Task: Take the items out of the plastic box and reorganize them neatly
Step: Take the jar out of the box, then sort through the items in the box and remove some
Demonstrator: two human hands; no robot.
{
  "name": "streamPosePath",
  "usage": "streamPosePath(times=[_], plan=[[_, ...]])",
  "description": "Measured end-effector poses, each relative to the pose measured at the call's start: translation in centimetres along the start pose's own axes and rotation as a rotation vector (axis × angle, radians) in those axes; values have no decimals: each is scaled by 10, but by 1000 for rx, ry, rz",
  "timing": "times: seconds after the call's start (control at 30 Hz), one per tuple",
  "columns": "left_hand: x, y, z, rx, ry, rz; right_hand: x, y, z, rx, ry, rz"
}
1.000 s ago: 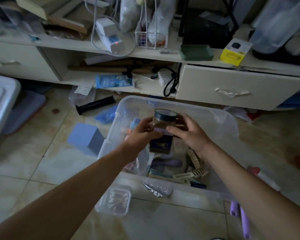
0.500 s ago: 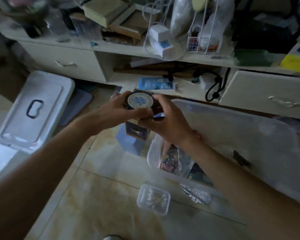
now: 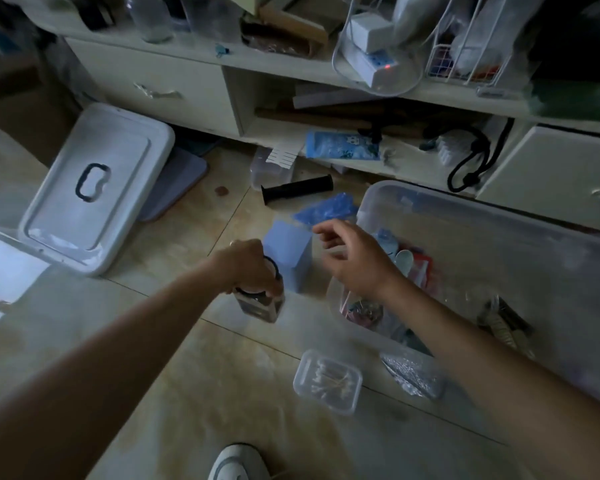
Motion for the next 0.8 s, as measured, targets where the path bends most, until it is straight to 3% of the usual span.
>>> streamPosePath(times=[0.13, 0.43, 0.53, 0.6, 0.67, 0.73, 0.8], plan=[[24, -5, 45, -63, 62, -43, -7, 20, -5, -31, 103, 8], [43, -1, 74, -271, 136, -63, -15, 24, -3, -35, 90, -63], [37, 5, 73, -193, 114, -67, -21, 22, -14, -3, 111, -81], [28, 10, 68, 3, 134, -124, -28, 26, -38, -8, 189, -62], [9, 24, 49, 151, 262, -137, -34, 42, -73, -73, 332, 19], [-18, 57, 24, 184, 425, -42, -47, 71, -116, -195, 466, 182], [-46, 97, 4, 132, 557, 81, -64, 105, -154, -323, 442, 427]])
Point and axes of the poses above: each hand's wrist, its own x-axis towards the middle knuckle, its own z-axis out of the palm, y = z × x, the point moved 4 cm from there along x, towards the middle knuckle, and after that the axes turned 9 degrees about -z, right-handed, at the moved point
